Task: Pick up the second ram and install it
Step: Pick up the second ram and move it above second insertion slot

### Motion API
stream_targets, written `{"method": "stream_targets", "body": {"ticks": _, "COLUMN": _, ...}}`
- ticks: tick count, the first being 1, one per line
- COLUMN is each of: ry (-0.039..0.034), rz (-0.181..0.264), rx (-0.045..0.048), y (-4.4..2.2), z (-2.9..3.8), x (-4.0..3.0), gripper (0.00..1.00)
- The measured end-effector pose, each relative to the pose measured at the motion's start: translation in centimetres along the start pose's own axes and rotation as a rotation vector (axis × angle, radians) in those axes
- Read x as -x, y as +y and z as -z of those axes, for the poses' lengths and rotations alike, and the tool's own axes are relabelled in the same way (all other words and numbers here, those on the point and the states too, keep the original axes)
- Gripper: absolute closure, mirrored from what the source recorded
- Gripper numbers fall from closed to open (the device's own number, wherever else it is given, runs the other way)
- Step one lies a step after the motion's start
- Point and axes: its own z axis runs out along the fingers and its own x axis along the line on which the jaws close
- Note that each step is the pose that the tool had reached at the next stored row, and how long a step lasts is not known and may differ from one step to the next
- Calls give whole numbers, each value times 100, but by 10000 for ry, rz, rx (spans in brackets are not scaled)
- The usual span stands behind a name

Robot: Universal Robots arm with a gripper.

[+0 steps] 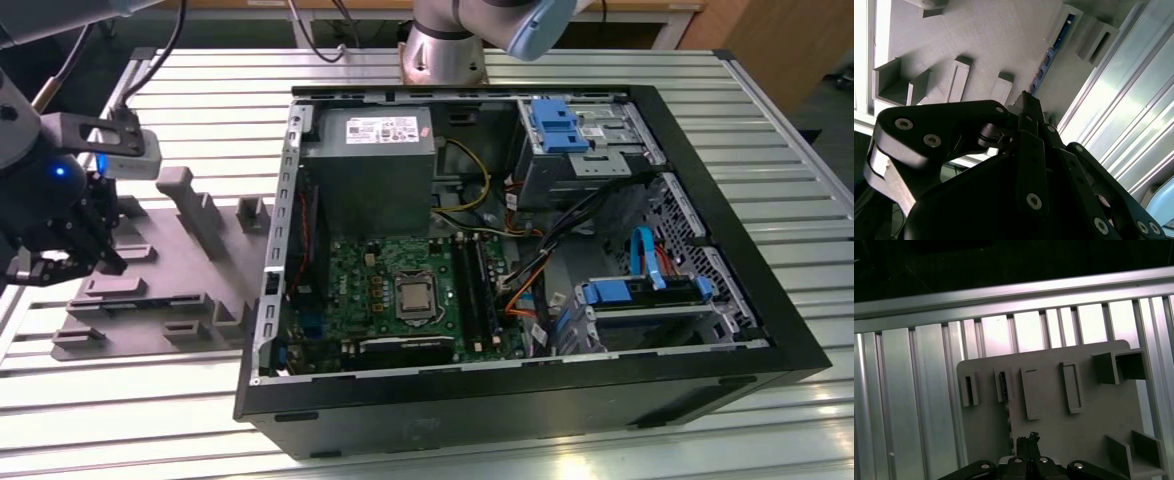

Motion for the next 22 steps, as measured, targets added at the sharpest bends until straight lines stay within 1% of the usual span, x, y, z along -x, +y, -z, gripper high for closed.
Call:
{"method": "stream_targets", "body": {"ticks": 7, "ry": 0, "rz": 0, "rx": 0, "y": -3, "z": -14, "x": -14, "gripper": 89}}
{"method": "stream_targets", "body": {"ticks": 16, "ry": 0, "rz": 0, "rx": 0, "y": -9, "z": -49, "x": -46, "gripper": 89}}
{"method": "stream_targets", "body": {"ticks": 22, "ry": 2, "rz": -1, "rx": 2, "y": -10, "z": -68, "x": -57, "gripper": 89}}
